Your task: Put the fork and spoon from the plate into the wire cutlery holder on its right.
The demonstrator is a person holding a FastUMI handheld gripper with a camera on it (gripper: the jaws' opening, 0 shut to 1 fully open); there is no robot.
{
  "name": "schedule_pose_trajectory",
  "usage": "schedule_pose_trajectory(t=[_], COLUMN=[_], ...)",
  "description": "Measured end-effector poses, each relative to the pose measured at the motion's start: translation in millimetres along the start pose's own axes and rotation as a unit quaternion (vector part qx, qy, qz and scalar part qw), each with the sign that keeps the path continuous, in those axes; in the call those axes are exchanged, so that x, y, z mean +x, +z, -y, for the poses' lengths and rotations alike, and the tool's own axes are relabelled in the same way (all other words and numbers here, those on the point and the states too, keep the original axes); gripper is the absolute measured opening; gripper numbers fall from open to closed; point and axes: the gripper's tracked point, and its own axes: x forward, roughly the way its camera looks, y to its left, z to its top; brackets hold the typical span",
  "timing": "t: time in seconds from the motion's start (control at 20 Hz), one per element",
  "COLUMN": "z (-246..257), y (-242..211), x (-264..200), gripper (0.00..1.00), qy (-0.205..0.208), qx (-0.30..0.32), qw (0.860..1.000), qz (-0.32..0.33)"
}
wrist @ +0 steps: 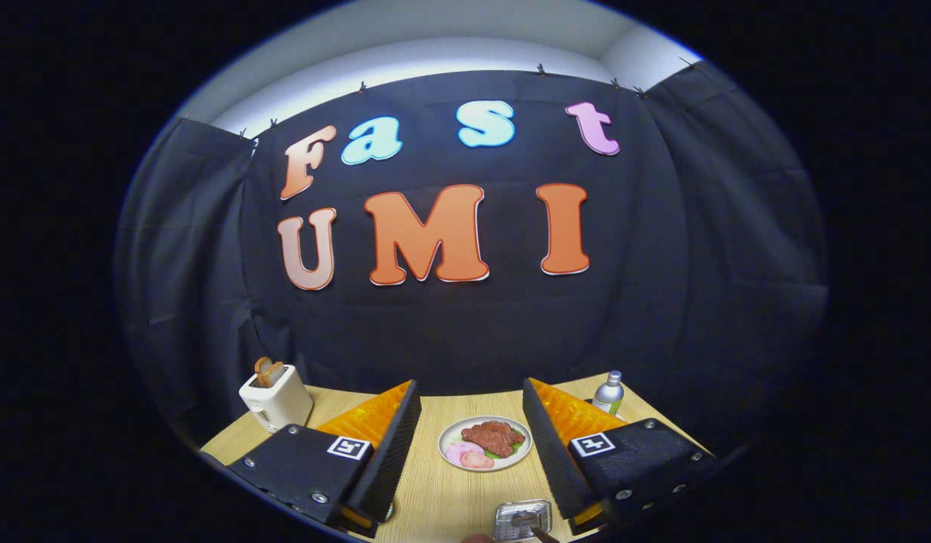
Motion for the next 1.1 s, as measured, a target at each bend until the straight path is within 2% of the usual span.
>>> schedule_pose_trajectory(t=[0.15, 0.2, 0.75, 0.95, 1.1], z=[-33, -45, -180, -215, -236], y=[0, -4, -48, -92, -141], x=[1, 2, 10, 18, 16], gripper=[0.96, 0.97, 0.97, 0.97, 0.97], qy=[0.018, 0.025, 0.102, 0.116, 0.125], qx=[0.000, 0.002, 0.002, 0.009, 0.017], qw=[1.000, 1.000, 0.993, 0.985, 0.968], qz=[0.005, 0.002, -0.056, -0.127, -0.216])
